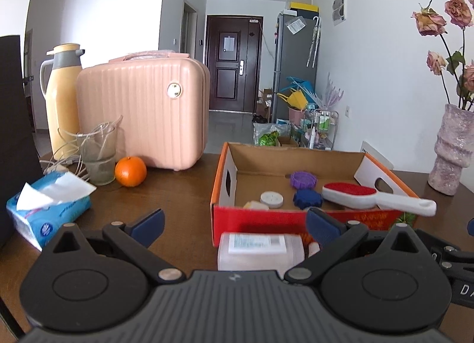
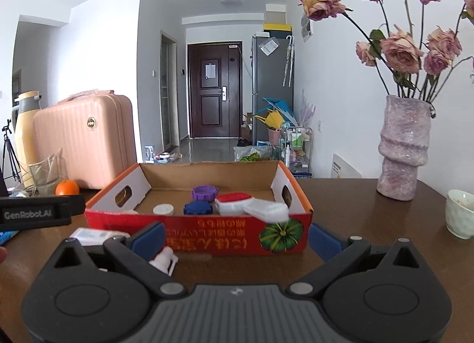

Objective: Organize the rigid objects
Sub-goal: 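Withdraw both open grippers from the box back over the table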

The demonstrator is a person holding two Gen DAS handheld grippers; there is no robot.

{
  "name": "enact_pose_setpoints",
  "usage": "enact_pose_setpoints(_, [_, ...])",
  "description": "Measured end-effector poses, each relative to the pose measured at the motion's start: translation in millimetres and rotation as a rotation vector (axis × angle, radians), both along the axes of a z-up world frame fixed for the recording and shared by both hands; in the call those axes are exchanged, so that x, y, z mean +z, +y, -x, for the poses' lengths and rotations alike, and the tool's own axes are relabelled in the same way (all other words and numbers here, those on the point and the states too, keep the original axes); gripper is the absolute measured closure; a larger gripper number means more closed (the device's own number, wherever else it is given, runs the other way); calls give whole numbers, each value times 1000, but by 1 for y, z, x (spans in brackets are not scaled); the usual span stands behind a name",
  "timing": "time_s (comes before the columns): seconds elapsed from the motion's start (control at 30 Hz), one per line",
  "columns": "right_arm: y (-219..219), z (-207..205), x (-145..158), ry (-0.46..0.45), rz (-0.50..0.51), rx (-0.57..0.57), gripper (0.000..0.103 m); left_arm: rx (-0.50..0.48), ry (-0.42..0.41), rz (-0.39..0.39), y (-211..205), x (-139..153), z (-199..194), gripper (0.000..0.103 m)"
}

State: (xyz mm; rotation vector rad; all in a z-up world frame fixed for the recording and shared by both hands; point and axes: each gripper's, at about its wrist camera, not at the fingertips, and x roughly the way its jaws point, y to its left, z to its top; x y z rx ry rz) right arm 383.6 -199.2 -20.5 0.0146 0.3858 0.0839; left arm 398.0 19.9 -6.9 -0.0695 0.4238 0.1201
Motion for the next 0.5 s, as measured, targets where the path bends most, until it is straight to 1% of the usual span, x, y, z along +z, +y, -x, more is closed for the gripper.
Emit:
enact_pose_setpoints(0.37, [-11,31,-13,43,-1,-11,0,-36,42,17,1,-10,34,0])
enact_pose_setpoints(0.5, [-13,40,-19,65,-8,-8,0,-54,50,11,-1,-13,46,0])
